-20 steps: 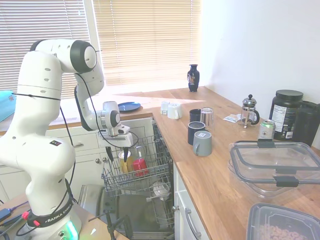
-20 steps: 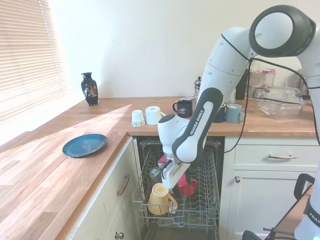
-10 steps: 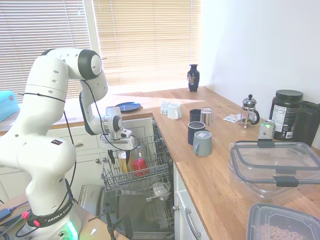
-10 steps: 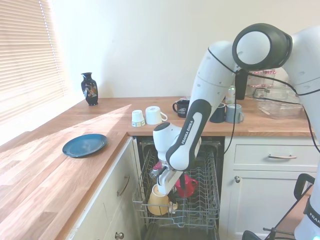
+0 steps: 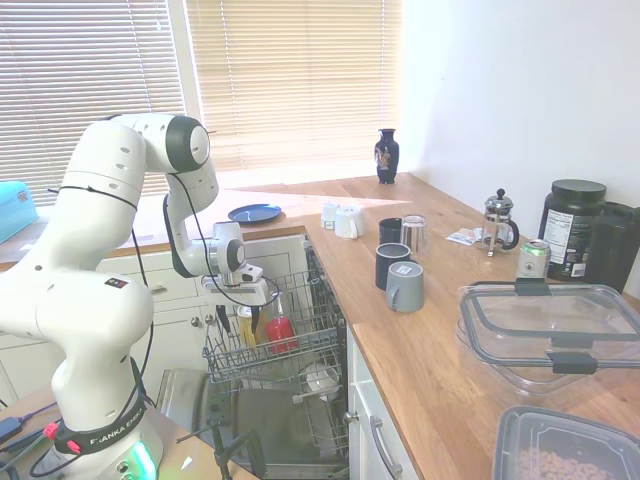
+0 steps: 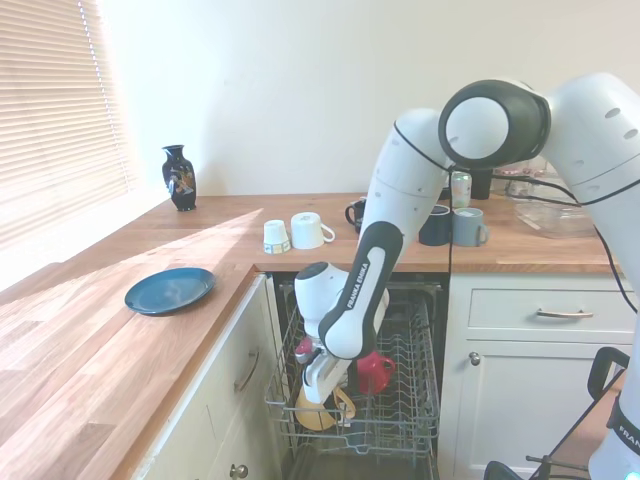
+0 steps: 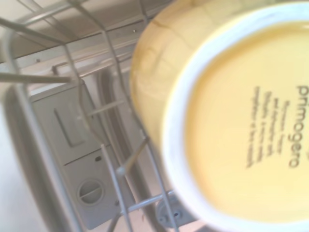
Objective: Move a mug from dishwasher to table
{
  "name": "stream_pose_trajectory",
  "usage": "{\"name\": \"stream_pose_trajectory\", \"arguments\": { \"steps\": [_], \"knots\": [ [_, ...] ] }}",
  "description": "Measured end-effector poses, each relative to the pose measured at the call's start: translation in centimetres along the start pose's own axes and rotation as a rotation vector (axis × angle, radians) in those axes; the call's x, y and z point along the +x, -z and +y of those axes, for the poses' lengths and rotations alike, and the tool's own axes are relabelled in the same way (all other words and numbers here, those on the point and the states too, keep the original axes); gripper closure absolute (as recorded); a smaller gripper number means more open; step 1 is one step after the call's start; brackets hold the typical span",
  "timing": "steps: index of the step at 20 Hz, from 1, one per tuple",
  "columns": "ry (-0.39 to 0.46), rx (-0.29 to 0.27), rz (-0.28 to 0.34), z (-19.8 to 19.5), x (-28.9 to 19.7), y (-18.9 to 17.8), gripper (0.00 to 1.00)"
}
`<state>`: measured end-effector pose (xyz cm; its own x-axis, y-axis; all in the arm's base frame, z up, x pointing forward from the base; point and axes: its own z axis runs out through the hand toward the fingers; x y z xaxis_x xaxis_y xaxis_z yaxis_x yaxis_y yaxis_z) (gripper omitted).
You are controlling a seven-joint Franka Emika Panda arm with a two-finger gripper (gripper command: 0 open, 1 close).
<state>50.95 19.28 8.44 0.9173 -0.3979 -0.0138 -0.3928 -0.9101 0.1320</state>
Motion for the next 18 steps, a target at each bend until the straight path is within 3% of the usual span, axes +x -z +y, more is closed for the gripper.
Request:
{"name": "stream_pose_trajectory", "arguments": {
  "steps": [18],
  "knots": [
    [0.042,0.061,-0.011,-0.4,3.9,-4.7,0.00]
  ]
}}
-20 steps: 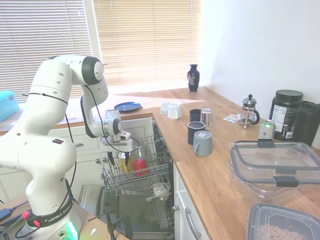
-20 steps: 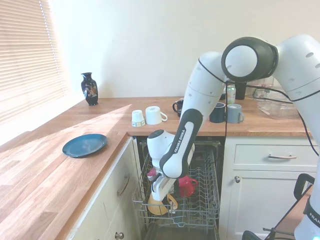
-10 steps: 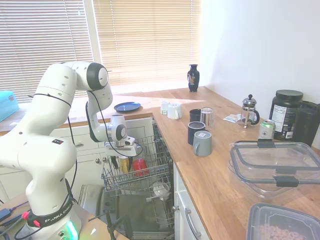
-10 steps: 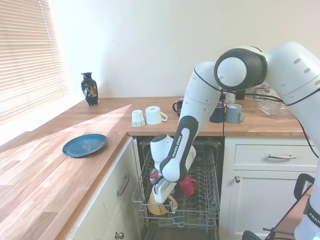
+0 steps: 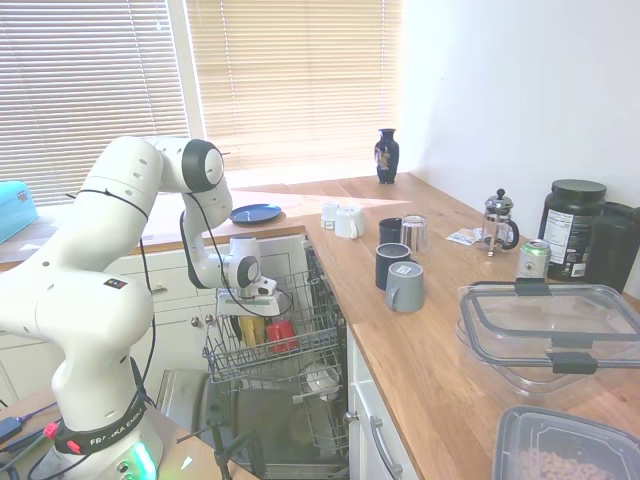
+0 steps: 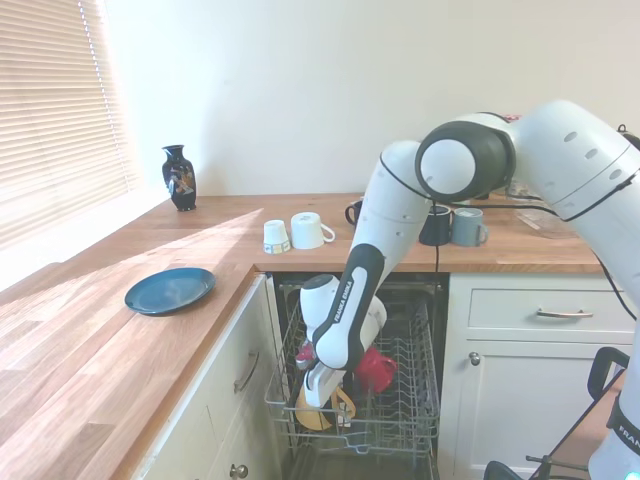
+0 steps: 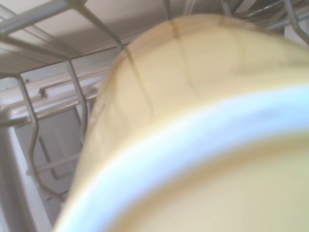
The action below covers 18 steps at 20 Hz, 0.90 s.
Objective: Move a mug from dishwasher to table
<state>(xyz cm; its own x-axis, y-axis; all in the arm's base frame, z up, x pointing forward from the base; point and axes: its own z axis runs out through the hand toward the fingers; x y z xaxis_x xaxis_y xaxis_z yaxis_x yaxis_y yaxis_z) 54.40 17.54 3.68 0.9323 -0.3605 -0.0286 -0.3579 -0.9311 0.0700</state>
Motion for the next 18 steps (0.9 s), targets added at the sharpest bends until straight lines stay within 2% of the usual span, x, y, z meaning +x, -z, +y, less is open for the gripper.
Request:
{"name": "stream_pose_trajectory", "arguments": {
  "steps": [1,11,18],
  "knots": [
    [0.001,0.003,-0.001,0.00,0.13,0.01,1.00],
    [0.000,0.013,-0.004,0.02,0.29,0.02,1.00],
    [-0.048,0.077,0.020,-0.53,-0.06,0.15,1.00]
  ]
}}
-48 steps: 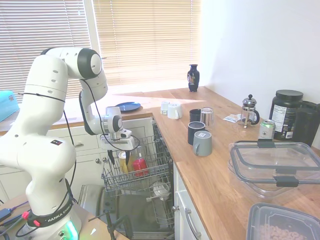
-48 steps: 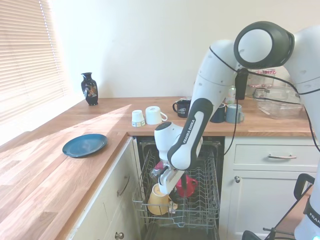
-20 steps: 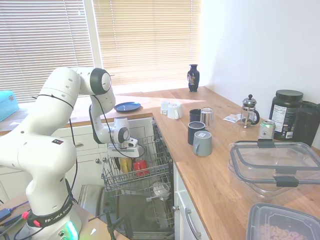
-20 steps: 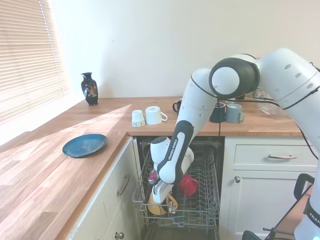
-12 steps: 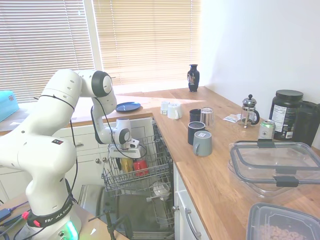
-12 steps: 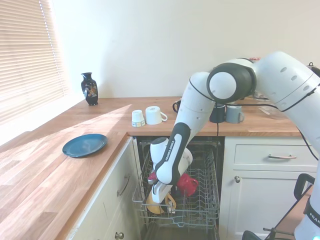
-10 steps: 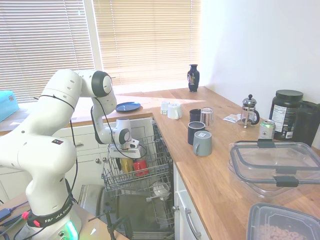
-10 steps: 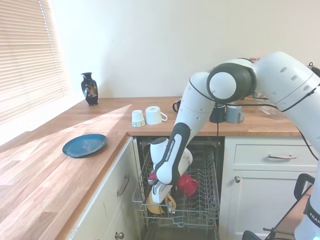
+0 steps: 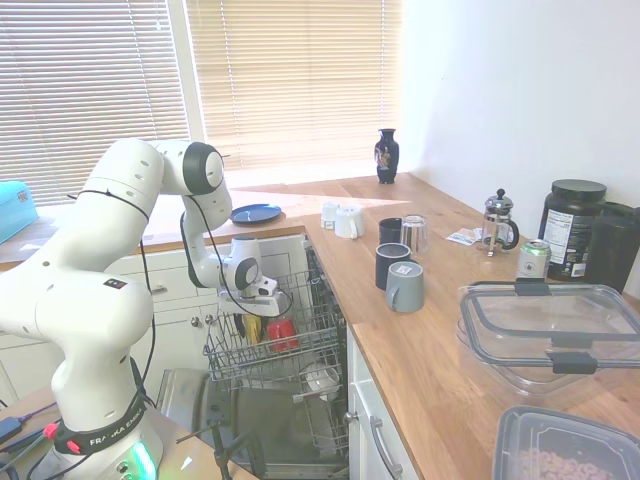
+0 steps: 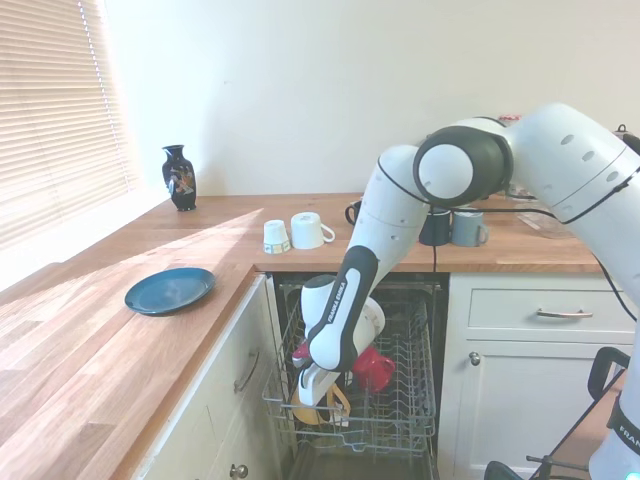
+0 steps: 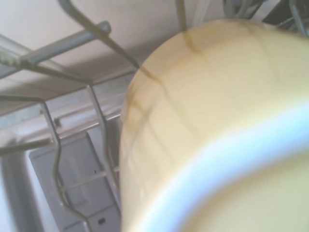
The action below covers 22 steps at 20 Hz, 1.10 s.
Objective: Move a mug from dishwasher to table
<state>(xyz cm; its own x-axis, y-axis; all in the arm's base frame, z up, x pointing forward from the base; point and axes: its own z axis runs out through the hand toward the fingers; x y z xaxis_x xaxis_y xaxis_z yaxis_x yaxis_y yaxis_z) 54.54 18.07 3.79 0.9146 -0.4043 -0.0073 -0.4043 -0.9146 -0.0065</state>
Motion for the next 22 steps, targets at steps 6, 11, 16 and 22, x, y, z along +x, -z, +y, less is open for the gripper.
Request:
{"name": "stream_pose_trajectory", "arguments": {
  "steps": [6,11,16,22],
  "knots": [
    [-0.052,0.052,0.031,0.7,-0.9,-0.3,1.00],
    [-0.069,0.049,0.052,0.8,-1.2,-0.4,1.00],
    [-0.090,0.020,0.079,0.5,-1.6,-0.4,1.00],
    [-0.094,0.008,0.086,0.7,-2.1,-0.4,1.00]
  ]
}}
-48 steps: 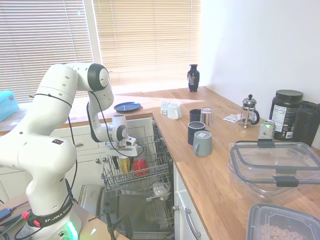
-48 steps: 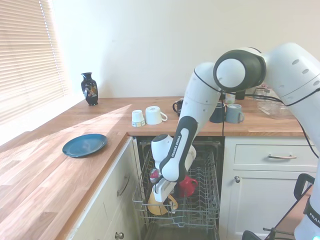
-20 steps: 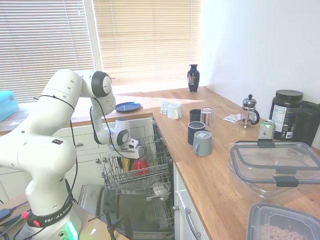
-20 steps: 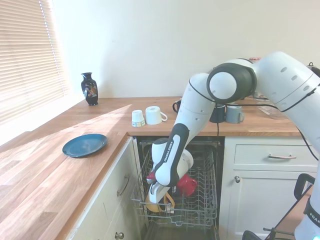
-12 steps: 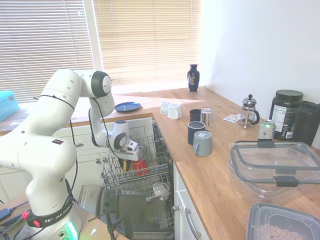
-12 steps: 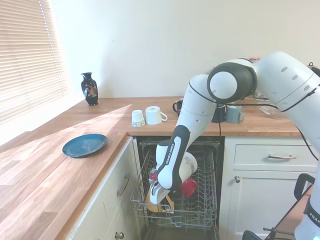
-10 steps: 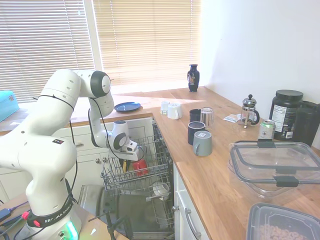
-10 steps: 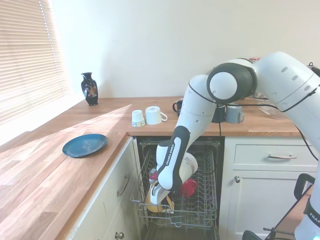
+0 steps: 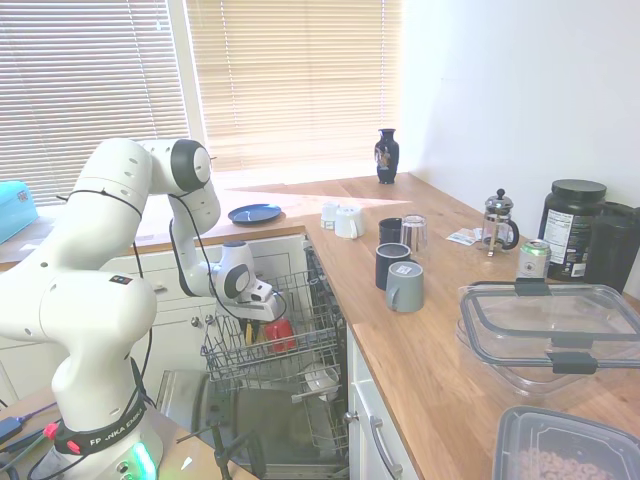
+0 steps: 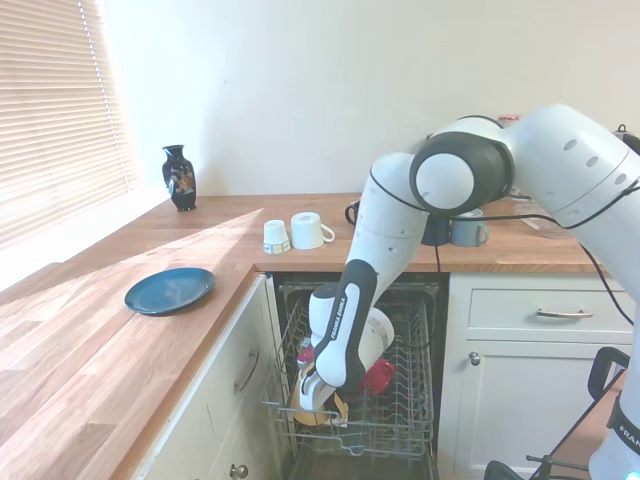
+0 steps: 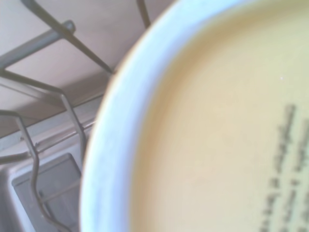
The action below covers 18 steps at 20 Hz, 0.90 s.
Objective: Move a mug from dishwasher to table
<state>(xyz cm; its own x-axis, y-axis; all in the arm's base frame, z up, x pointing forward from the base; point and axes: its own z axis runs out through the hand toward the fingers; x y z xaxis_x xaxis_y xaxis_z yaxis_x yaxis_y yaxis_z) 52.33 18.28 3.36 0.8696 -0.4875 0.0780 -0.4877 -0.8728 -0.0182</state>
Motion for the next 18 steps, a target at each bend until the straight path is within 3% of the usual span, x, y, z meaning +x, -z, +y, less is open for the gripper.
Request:
{"name": "stream_pose_trajectory", "arguments": {
  "steps": [6,18],
  "knots": [
    [0.015,-0.017,0.041,0.5,-1.5,1.4,1.00],
    [0.019,-0.008,0.121,3.4,-2.1,11.3,1.00]
  ]
}}
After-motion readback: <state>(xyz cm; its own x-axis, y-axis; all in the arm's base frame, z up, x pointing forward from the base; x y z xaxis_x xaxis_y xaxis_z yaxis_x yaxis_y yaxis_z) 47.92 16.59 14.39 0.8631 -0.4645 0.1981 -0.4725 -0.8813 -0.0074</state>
